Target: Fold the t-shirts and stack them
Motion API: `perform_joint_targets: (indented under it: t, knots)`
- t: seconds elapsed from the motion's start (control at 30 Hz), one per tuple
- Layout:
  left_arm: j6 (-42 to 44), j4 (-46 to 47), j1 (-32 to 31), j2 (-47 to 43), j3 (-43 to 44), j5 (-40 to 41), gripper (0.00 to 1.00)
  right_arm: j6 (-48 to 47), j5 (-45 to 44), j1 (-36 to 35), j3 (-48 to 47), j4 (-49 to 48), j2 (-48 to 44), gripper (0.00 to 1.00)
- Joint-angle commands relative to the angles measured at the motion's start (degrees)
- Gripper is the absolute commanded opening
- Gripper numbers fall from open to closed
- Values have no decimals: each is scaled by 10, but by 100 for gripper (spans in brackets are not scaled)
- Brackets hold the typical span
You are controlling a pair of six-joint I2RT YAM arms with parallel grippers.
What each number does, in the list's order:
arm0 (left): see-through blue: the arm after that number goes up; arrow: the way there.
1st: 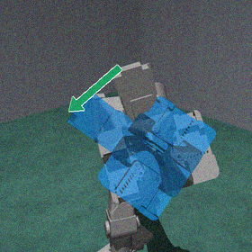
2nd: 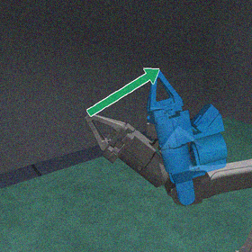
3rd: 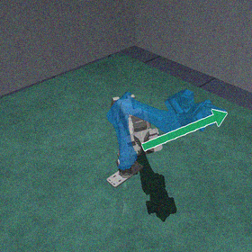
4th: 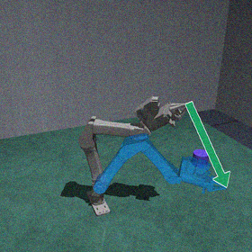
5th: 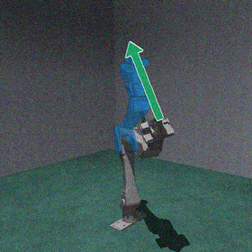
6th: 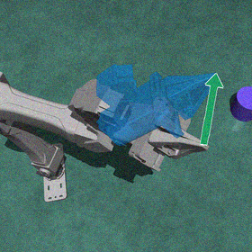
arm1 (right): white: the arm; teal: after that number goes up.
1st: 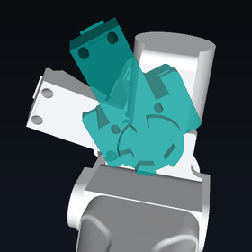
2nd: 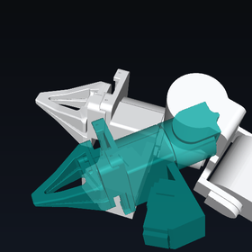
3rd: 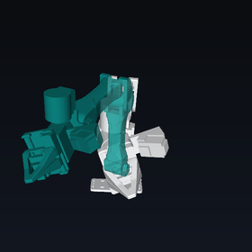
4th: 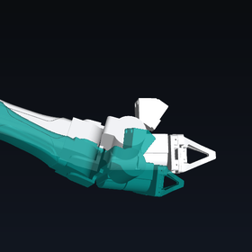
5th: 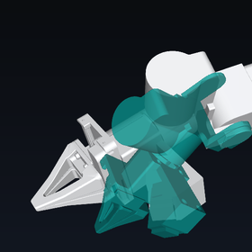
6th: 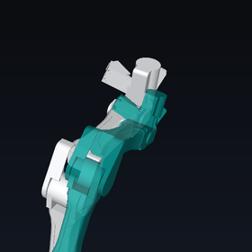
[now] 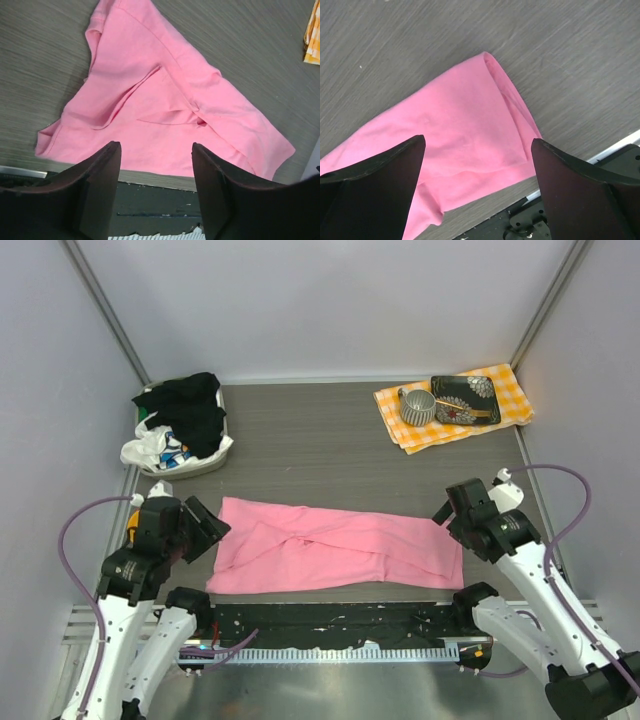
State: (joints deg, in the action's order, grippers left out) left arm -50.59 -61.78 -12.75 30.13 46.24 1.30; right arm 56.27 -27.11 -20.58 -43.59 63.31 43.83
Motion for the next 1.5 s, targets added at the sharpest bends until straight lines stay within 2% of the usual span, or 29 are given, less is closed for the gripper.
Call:
perform_joint_targets:
  t: [0.0,0.03,0.07,0.1,0.37,0.47,0.6,0.77,1.2,1.47]
  knots:
    - [-2,9,-2,10,49,-11,75,-16,-7,-3,-24,-84,33,94]
    - [-5,12,-2,10,53,-30,90,-20,-10,-3,-22,-95,45,94]
    - [-11,22,-2,10,53,-36,98,-29,-9,-3,-20,-125,71,94]
    - [-12,32,-2,12,50,-43,100,-36,-2,-3,-18,-140,88,93]
    - [-1,161,-6,90,-8,-52,98,-77,72,-3,3,-304,207,93]
    - [-12,220,-23,149,-28,-61,96,-74,94,-12,-3,-329,231,92]
    - [-28,282,-82,228,-40,-18,96,-73,118,-13,5,-348,254,91]
    - [-50,351,-114,337,-39,15,96,-68,141,-13,20,-362,264,91]
    - [-53,416,-137,464,-12,59,95,-65,155,-14,58,-334,211,91]
    - [-55,435,-137,515,-11,67,95,-51,171,-13,98,-409,283,91]
